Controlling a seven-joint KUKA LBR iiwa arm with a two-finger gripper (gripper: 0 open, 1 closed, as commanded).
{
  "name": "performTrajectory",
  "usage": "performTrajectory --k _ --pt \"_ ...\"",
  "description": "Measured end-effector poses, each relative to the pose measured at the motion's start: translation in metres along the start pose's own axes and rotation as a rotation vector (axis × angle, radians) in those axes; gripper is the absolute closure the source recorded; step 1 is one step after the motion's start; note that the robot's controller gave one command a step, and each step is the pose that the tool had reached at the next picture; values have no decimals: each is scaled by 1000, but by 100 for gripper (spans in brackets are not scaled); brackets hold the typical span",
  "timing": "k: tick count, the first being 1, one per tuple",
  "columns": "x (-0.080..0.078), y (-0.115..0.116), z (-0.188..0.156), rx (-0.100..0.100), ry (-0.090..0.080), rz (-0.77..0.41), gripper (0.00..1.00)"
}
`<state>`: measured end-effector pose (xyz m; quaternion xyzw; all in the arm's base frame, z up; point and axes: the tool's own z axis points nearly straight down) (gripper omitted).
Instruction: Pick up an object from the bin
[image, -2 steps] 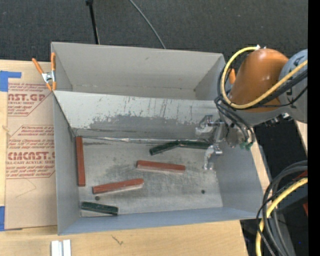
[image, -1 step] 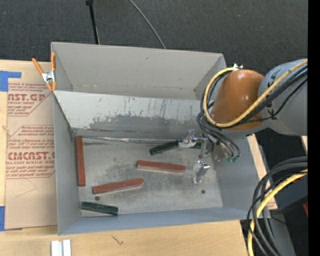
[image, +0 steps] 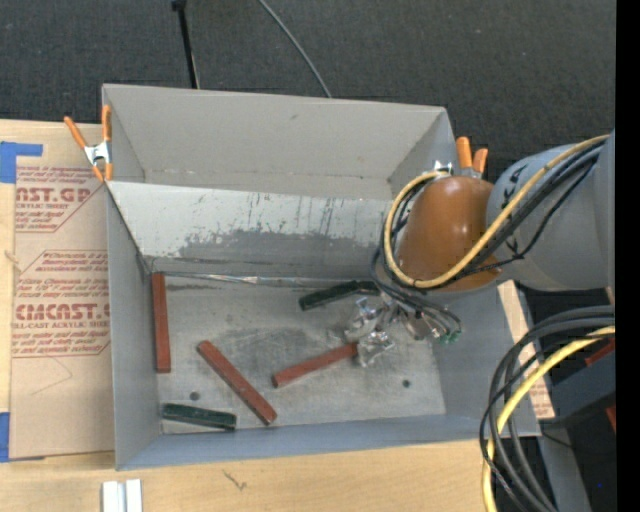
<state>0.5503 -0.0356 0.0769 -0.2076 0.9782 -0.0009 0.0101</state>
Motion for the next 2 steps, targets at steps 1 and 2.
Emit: performTrajectory --k 1,2 --pt "0 0 0 0 0 0 100" --pt "-4 -8 -148 -3 14 35 100"
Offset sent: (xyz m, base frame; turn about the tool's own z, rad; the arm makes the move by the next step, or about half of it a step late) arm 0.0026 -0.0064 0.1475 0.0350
